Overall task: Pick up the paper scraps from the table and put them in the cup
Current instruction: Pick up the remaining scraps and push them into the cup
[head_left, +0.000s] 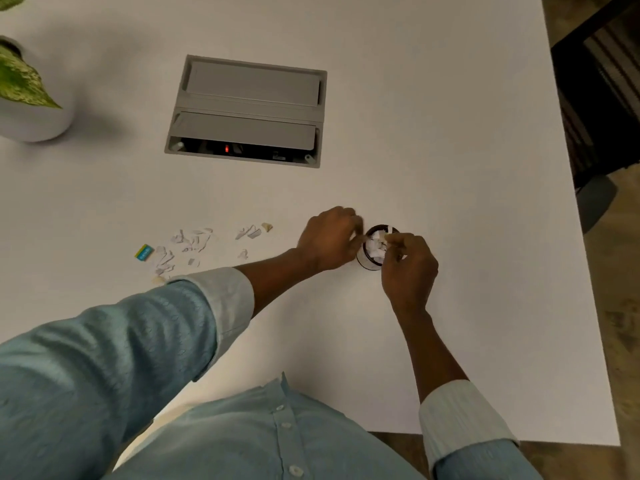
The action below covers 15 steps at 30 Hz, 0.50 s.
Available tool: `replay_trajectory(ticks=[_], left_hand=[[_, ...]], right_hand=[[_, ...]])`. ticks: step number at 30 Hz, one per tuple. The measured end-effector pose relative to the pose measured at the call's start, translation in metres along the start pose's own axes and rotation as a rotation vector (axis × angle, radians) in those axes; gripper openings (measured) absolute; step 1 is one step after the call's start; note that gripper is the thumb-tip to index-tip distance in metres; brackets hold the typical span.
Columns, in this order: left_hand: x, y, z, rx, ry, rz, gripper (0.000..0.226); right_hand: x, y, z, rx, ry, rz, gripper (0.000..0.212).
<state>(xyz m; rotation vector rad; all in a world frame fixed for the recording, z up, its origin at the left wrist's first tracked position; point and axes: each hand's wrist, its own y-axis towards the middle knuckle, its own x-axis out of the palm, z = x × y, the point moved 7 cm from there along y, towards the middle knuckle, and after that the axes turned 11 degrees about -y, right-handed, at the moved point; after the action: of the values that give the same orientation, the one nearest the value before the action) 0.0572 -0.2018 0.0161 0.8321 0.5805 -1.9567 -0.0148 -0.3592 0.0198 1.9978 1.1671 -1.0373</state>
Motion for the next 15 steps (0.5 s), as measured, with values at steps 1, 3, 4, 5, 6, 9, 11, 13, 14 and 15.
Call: replay_trajectory(ticks=[1, 3, 4, 5, 6, 9, 11, 13, 14, 15], left_hand=[[-0.002, -0.009, -0.017, -0.038, 0.024, 0.001, 0.021], [-0.003, -0.033, -0.055, -0.119, 0.083, -0.041, 0.022], [-0.003, -0.047, -0.074, -0.154, 0.112, -0.069, 0.022], [-0.002, -0.062, -0.093, -0.180, 0.141, -0.101, 0.023], [0.000, -0.079, -0.108, -0.196, 0.166, -0.142, 0.027], [0.014, -0.130, -0.141, -0.181, 0.220, -0.291, 0.064], [0.027, -0.159, -0.151, -0.150, 0.234, -0.363, 0.095], [0.039, -0.180, -0.154, -0.141, 0.236, -0.403, 0.121], [0.045, -0.186, -0.154, -0.143, 0.245, -0.418, 0.132], [0.050, -0.190, -0.154, -0.147, 0.263, -0.433, 0.142]], right_hand=[[0.002, -0.006, -0.007, -0.033, 0.031, 0.004, 0.016], [0.010, -0.020, -0.017, -0.081, 0.097, -0.010, 0.015], [0.016, -0.028, -0.022, -0.101, 0.123, -0.034, 0.016], [0.025, -0.036, -0.025, -0.118, 0.137, -0.076, 0.017], [0.036, -0.045, -0.028, -0.130, 0.138, -0.136, 0.017], [0.074, -0.075, -0.034, -0.174, 0.088, -0.341, 0.017], [0.097, -0.094, -0.035, -0.202, 0.022, -0.462, 0.014], [0.115, -0.109, -0.033, -0.219, -0.051, -0.546, 0.011], [0.122, -0.114, -0.032, -0.233, -0.086, -0.567, 0.012], [0.127, -0.118, -0.032, -0.250, -0.118, -0.577, 0.014]])
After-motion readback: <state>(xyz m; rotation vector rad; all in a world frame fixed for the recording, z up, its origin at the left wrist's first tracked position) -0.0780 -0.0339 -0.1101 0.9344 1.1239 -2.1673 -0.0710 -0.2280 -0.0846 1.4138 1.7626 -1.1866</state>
